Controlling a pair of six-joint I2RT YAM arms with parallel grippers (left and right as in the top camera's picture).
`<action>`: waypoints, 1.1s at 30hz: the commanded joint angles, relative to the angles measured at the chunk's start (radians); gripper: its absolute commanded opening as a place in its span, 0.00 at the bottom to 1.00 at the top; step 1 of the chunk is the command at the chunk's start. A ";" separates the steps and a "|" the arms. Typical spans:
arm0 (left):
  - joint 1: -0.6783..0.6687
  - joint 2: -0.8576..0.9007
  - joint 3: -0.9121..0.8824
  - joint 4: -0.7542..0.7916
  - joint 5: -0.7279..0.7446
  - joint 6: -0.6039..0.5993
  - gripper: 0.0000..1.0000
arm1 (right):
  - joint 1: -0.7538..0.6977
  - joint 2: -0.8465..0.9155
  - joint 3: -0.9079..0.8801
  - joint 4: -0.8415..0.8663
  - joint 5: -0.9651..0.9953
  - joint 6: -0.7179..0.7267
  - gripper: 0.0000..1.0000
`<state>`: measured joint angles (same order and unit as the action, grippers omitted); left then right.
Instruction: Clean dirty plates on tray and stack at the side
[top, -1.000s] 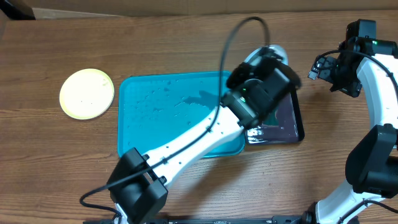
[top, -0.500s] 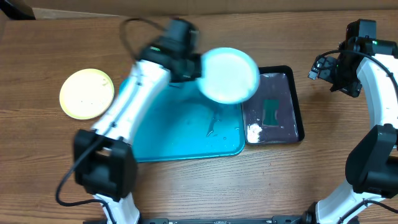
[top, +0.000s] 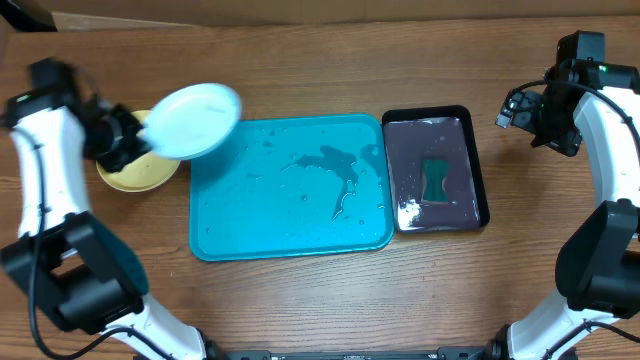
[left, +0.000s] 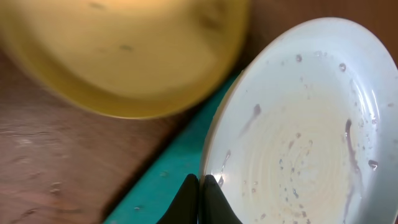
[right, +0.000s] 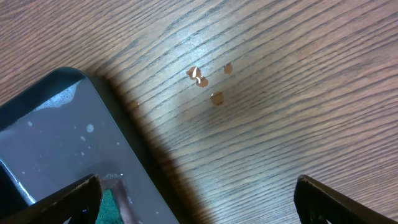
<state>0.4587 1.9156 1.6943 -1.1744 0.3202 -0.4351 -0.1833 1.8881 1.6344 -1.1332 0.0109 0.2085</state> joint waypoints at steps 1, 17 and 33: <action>0.081 -0.006 0.009 -0.016 -0.115 0.020 0.04 | -0.002 -0.007 0.014 0.005 0.003 0.000 1.00; 0.167 -0.006 -0.064 0.162 -0.324 -0.019 0.04 | -0.002 -0.007 0.014 0.005 0.003 0.000 1.00; 0.166 -0.006 -0.194 0.349 0.020 0.078 0.92 | -0.002 -0.007 0.014 0.005 0.003 0.000 1.00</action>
<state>0.6346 1.9156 1.5070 -0.8284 0.1871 -0.4232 -0.1833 1.8881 1.6344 -1.1339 0.0105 0.2085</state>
